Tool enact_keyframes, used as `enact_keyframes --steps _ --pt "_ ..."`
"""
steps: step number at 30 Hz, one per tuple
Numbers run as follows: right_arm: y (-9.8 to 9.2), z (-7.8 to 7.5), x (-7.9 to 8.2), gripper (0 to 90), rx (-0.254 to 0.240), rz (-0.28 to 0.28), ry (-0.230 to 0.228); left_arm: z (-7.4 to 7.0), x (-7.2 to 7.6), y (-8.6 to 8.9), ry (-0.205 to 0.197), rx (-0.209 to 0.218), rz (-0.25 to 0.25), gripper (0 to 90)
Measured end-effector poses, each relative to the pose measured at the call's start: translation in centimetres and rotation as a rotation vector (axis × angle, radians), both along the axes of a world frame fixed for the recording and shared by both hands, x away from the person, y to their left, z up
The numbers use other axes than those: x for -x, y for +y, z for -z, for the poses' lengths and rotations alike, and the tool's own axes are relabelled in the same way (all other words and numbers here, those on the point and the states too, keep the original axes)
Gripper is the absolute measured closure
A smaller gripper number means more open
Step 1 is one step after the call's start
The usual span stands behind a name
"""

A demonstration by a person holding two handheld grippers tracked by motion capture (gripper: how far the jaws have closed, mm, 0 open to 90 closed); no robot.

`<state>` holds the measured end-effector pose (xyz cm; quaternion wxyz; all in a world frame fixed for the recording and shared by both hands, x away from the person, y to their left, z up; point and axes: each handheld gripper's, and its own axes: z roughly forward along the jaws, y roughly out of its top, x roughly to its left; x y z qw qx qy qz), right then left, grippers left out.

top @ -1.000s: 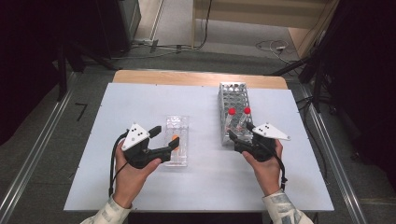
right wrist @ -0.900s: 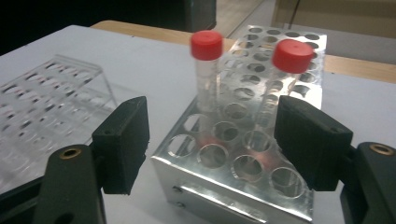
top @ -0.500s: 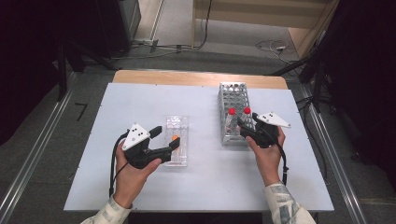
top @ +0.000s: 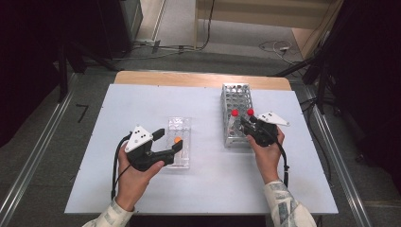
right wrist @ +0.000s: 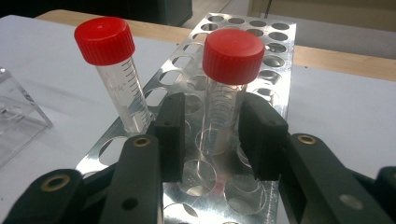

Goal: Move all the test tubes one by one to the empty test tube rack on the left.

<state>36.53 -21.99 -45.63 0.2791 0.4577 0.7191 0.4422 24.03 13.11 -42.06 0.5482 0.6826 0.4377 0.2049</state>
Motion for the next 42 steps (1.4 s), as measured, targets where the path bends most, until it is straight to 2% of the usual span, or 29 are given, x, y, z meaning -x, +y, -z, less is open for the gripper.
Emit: enact_keyframes --steps 6,10,14,19,27,42 --pt "-0.2 0.1 -0.2 70.7 -0.016 0.003 0.006 0.1 0.0 -0.1 0.001 0.001 0.004 23.7" --pt "-0.4 0.0 -0.2 70.9 -0.026 0.004 0.006 0.1 0.0 -0.1 0.000 0.000 0.005 23.7" --pt "-0.6 -0.7 0.1 71.0 -0.047 0.006 -0.019 0.0 0.0 -0.1 -0.001 0.001 0.003 23.6" --pt "-1.1 -2.4 0.7 71.0 -0.080 0.003 -0.067 0.1 0.0 -0.1 -0.002 -0.003 0.003 23.4" --pt "-1.5 -4.3 1.7 71.1 -0.095 -0.006 -0.125 0.0 0.1 -0.1 -0.001 -0.001 0.003 23.4" --pt "-1.1 -5.4 3.6 71.1 -0.072 -0.081 -0.117 -0.1 0.2 0.0 -0.008 0.002 0.001 23.5"
